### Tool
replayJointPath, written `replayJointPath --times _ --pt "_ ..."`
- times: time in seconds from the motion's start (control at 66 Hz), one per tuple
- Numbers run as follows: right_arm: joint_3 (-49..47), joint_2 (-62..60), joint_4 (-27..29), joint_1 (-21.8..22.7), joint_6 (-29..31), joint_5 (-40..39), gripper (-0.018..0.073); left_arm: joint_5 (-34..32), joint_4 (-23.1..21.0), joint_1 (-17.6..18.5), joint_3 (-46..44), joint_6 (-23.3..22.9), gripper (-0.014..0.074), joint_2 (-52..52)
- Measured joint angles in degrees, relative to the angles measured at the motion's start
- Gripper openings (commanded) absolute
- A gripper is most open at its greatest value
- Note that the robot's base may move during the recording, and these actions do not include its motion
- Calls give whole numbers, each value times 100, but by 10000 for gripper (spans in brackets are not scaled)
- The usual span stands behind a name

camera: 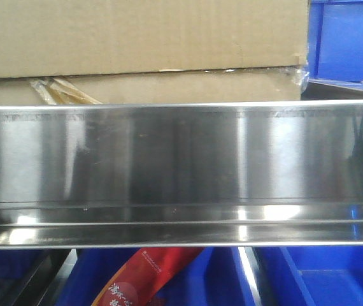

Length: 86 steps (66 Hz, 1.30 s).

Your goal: Grab carton from right shelf to conveyor

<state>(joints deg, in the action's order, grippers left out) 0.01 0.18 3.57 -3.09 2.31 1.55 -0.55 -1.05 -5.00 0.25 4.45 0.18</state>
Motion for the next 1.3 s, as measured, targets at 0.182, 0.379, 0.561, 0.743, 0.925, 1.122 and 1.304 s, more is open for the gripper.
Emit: replayJointPath --times 0.182,0.379,0.561,0.743,0.925,1.122,1.304 --pt "0 0 0 0 0 -386 -67 -22 -167 0 0 0 -19 0" --pt "-272 0 0 0 0 -475 -67 -222 -385 0 -79 0 -17 0" --pt "-1386 -13 0 0 0 -44 65 524 -301 0 -1277 0 79 -4" --pt "-2355 382 0 0 0 79 447 1958 55 0 -3041 10 304 566" --pt "-2847 948 0 0 0 102 560 2474 -56 0 -4394 10 510 1410" --pt "-2978 1612 181 0 0 142 560 2664 -594 221 -5193 119 549 2287" --pt "-3719 2290 335 -206 0 438 560 3069 -1297 1059 -5616 1229 533 2944"
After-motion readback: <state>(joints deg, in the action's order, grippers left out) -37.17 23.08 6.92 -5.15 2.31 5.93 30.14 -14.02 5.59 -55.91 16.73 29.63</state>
